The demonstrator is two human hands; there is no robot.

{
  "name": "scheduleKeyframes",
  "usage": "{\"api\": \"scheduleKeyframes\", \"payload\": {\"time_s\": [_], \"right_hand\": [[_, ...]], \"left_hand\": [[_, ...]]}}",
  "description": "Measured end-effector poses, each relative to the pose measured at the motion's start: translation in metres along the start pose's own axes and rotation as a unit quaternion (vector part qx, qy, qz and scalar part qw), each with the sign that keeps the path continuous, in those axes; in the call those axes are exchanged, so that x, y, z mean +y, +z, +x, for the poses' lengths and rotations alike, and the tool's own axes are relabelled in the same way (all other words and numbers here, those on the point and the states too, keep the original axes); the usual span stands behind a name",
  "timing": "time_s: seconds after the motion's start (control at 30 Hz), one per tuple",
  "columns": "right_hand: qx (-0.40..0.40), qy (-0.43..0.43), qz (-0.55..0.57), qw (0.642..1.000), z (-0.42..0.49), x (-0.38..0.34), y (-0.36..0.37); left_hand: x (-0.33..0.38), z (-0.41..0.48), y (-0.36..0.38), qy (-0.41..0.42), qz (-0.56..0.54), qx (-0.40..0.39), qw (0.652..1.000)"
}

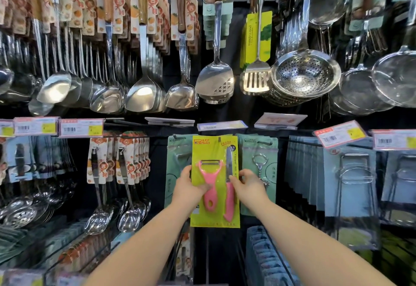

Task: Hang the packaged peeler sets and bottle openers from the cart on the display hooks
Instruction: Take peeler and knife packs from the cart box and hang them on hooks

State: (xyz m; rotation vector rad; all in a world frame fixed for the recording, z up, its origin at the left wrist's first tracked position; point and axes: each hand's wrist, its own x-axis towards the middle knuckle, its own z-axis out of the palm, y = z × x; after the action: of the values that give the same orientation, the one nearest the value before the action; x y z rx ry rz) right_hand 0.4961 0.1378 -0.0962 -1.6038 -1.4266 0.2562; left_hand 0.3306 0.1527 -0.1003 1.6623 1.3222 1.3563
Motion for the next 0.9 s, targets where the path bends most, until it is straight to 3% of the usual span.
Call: {"api": "scheduleKeyframes", "payload": {"time_s": [0.1,0.2,0.33,0.43,0.5,0.9], "right_hand": [[-0.004,-0.020,-0.058,0.998,-0.011,-0.002,-0.011],[0.006,-0.078,-0.196,0.977,-0.026,-0.004,-0.026],[-0.001,-0.144,-0.375,0.916,-0.055,-0.007,-0.043],[-0.038,-0.145,-0.447,0.882,-0.077,-0.004,-0.052],[-0.060,-0.112,-0.461,0.878,-0.093,0.000,-0.058],[-0.090,0.118,-0.505,0.850,-0.215,0.063,-0.138]], "left_hand": [[0.000,-0.004,-0.007,0.006,0.080,0.014,0.997],[0.003,-0.014,-0.020,0.094,0.222,0.039,0.970],[0.001,-0.029,-0.038,0.251,0.430,0.043,0.866],[-0.003,-0.042,-0.039,0.296,0.512,-0.007,0.806],[-0.006,-0.052,-0.035,0.313,0.528,-0.045,0.788],[-0.009,-0.125,0.072,0.389,0.464,-0.236,0.760]]}}
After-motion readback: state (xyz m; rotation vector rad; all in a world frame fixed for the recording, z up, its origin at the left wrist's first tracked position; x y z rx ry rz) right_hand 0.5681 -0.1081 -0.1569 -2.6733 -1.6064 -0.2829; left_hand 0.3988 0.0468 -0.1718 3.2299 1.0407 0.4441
